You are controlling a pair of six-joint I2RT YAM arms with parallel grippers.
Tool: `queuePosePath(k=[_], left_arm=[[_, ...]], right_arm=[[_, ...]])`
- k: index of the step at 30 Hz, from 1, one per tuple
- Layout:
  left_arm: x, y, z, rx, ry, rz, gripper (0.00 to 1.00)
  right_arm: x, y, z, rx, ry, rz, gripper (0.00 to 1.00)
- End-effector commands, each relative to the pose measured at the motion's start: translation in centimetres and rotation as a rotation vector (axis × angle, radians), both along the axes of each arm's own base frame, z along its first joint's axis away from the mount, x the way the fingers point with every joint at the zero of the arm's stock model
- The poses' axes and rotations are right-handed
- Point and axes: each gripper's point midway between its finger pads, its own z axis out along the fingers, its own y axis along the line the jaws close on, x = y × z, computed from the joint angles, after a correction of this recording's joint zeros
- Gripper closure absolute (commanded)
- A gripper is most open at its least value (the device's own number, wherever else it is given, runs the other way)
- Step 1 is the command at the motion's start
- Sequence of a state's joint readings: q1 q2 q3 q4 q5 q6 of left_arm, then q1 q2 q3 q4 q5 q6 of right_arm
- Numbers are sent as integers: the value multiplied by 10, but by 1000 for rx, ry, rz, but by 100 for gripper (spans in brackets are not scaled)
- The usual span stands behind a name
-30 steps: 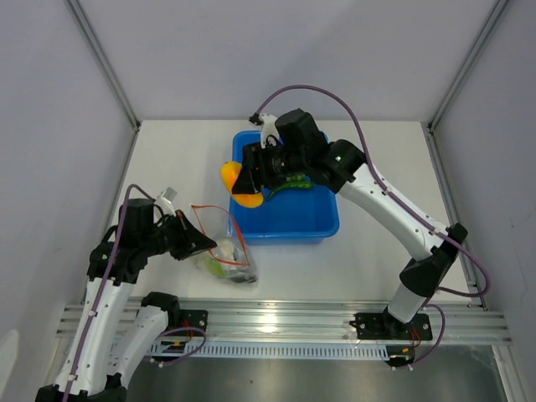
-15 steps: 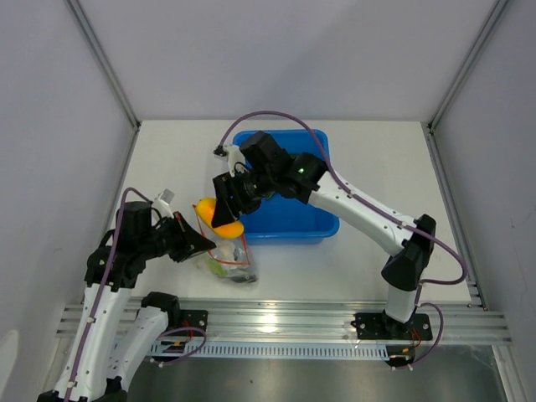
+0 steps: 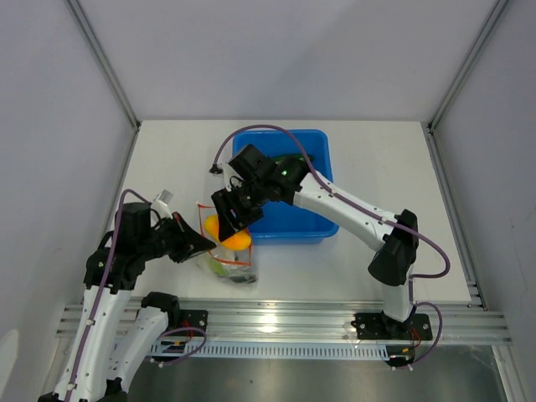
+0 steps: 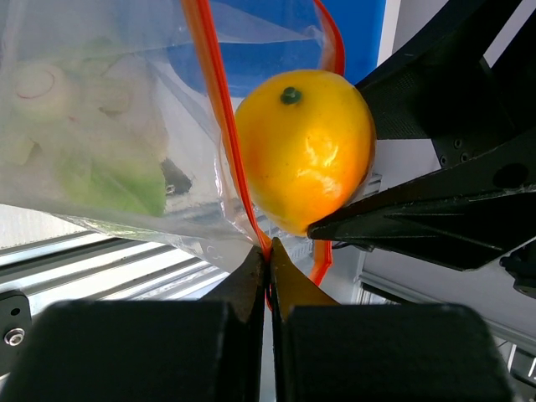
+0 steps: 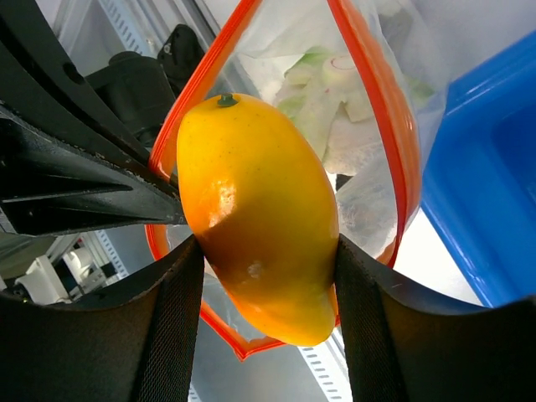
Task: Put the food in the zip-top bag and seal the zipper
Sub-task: Place the fake fruit in the zipper food storage bag, then adjust the zipper food storage bag at the center of the board.
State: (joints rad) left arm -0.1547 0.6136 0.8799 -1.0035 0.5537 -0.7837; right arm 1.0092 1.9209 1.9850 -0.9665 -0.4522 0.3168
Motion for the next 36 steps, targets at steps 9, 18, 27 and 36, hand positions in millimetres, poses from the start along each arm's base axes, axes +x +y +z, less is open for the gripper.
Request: queuePosePath(k=[9,18,27,36], left_arm=[[6,-2,11,-21,-45,-3,100],[10,-4,13,-25,-51,-14,99],[6,-3,13,-17,-52,-23,99],[5,-4,14,-23,-54,-25,99]], right_arm=[[5,-6,21,-19,-118,19,29],[4,-8,27,-11,-125,21,24],[19,-28,30,-36,-135,-69,36],[22,-47,8,-100,-137,-110,44]])
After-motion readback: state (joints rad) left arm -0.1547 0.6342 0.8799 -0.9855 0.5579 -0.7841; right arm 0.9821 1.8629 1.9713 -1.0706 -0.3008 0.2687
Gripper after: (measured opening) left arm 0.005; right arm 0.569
